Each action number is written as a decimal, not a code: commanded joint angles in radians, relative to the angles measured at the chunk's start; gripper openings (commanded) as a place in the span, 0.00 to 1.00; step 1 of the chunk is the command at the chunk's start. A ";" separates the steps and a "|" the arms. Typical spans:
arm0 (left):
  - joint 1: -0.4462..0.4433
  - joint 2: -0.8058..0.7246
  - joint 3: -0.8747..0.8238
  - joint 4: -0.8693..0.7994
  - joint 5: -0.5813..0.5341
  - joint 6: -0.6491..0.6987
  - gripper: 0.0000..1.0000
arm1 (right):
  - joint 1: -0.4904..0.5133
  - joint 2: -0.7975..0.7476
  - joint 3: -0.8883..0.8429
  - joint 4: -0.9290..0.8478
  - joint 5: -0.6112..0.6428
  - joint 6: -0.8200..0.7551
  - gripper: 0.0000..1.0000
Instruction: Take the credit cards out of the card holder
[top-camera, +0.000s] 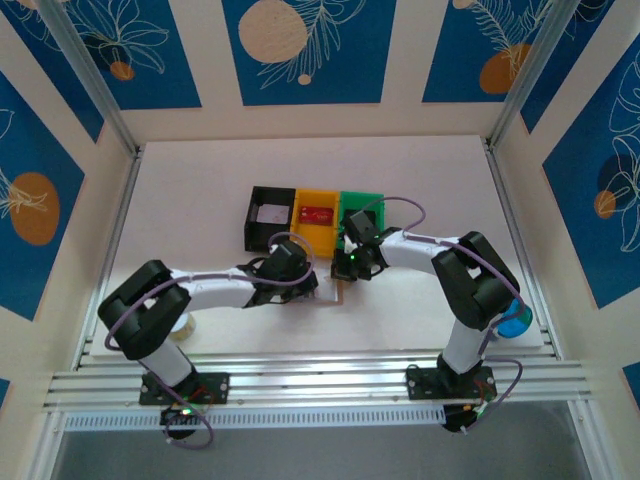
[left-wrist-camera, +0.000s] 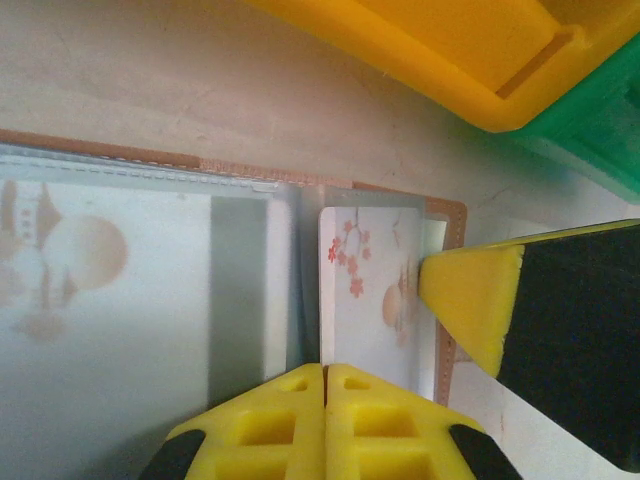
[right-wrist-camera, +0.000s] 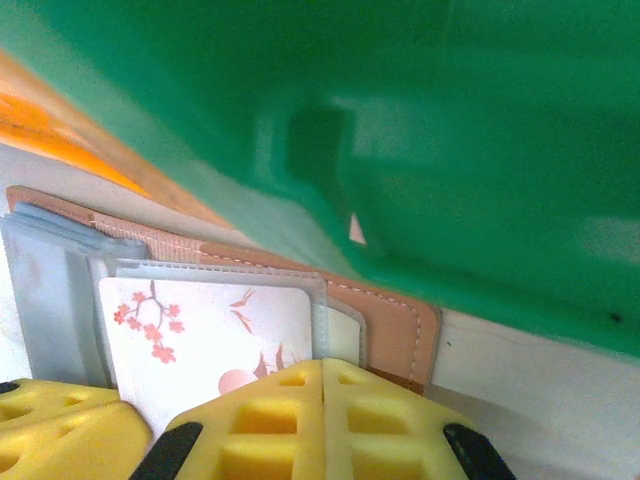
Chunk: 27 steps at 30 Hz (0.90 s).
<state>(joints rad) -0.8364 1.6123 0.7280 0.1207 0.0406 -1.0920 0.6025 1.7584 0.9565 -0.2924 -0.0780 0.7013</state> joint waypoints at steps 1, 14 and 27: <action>-0.008 -0.039 -0.013 0.037 -0.017 -0.011 0.00 | 0.014 0.023 0.002 -0.009 -0.016 -0.003 0.00; -0.009 -0.064 -0.030 0.032 -0.033 -0.014 0.00 | 0.014 0.023 0.004 -0.013 -0.013 -0.002 0.00; -0.008 -0.073 -0.038 0.033 -0.038 -0.013 0.00 | 0.015 0.006 -0.007 0.010 -0.035 -0.009 0.00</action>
<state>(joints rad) -0.8364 1.5604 0.6979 0.1345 0.0208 -1.0992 0.6067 1.7584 0.9565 -0.2897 -0.0795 0.7010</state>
